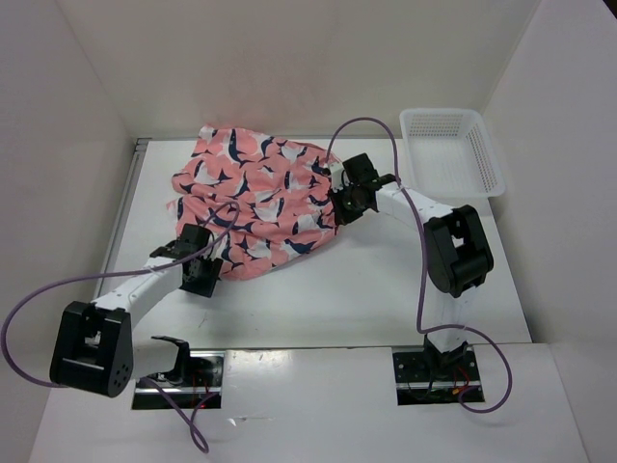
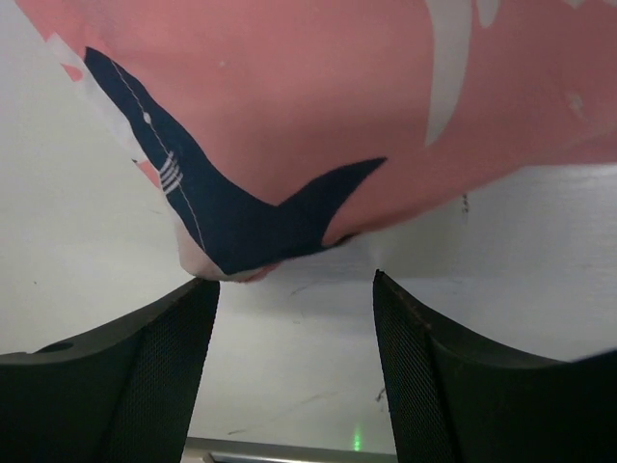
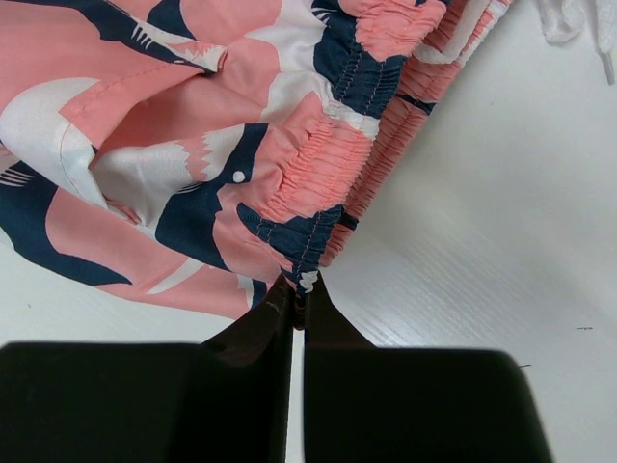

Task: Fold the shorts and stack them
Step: Flatten the shorts out

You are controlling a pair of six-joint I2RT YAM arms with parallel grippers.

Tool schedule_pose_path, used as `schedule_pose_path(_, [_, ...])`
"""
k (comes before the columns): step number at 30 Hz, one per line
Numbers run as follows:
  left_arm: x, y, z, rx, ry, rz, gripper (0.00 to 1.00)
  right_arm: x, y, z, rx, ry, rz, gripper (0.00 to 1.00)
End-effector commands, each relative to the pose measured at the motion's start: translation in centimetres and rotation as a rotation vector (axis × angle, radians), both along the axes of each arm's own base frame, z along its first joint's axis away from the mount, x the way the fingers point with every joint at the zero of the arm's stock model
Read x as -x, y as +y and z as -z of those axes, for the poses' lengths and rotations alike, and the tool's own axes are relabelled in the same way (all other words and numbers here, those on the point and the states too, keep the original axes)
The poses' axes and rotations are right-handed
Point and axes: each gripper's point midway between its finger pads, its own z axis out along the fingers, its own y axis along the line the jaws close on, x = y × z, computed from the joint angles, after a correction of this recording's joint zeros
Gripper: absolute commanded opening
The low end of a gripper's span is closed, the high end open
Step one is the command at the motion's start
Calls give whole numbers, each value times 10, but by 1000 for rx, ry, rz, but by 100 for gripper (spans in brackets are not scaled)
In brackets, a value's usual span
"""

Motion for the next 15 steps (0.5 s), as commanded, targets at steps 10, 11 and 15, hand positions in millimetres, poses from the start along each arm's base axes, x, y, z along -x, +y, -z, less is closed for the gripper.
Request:
schedule_pose_path(10, [-31,10,12,-68,-108,-29,28,-7,1,-17,-11,-66,-25,0])
schedule_pose_path(11, [-31,8,13,-58,-107,-25,18,-6,3,-18,-19,-63,-31,0])
schedule_pose_path(15, [-36,7,-5,-58,-111,-25,0,8,-2,-25,8,-69,-118,0])
